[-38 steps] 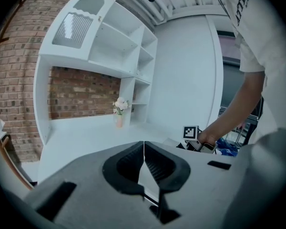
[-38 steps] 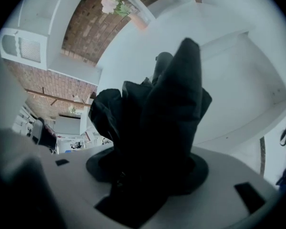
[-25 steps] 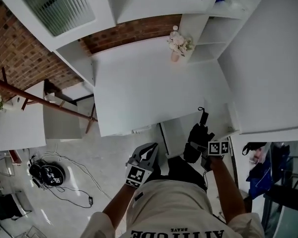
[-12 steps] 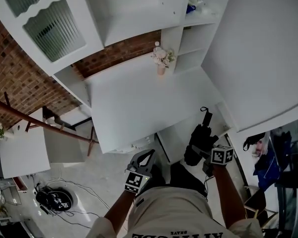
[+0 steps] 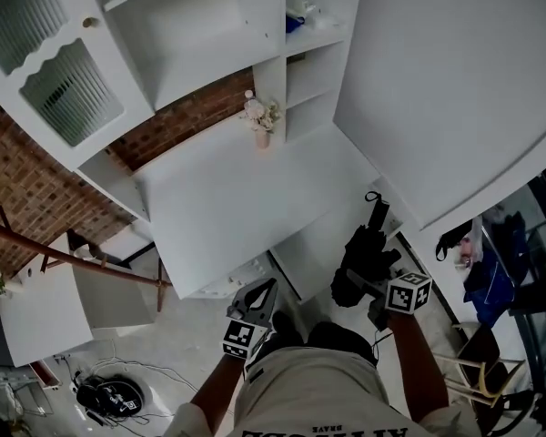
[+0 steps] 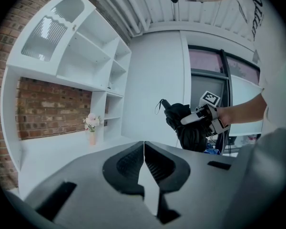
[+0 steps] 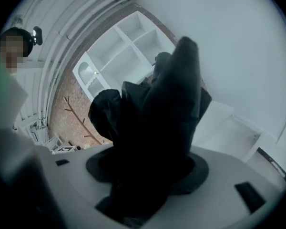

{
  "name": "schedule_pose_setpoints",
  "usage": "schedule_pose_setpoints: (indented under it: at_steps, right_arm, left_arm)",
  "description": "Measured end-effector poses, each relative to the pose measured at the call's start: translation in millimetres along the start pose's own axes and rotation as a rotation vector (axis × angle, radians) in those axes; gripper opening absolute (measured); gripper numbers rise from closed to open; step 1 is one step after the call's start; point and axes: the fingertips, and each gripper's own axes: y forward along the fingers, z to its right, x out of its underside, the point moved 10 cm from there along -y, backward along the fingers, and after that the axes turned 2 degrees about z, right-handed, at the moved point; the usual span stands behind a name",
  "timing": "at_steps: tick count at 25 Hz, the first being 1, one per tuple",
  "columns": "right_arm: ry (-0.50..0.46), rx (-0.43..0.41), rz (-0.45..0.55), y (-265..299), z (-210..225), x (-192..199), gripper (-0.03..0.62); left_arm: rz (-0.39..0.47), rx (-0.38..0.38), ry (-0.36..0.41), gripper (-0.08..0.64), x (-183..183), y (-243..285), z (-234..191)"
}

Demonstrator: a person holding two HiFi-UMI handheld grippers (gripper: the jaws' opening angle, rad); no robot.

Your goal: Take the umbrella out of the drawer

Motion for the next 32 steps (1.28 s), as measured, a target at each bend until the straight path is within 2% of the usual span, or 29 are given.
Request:
schedule_pose_setpoints:
  at_steps: [6,12,27,32]
  right_arm:
    - [-0.078,-0.001,0.071,-35,-1,-5,0.262]
    - [-0.126,-0.038,0.116,-79,-5,-2,0.262]
    - [-0.218,-0.085,0.155,-182,2,24,0.264]
    - [-0.276,-0.099,0.175,-205,2,34,0.263]
  left_arm:
    - [0.02,-0.01,0.002,0.025,-15,5,24]
    - [0.04,-0.037,0.002,0.025,-24,1,64]
    - [0.071,-0.145,0.009,0.025,-32,-27,171]
    - [0.083,-0.192,-0.018,0.025,-38,-47,204]
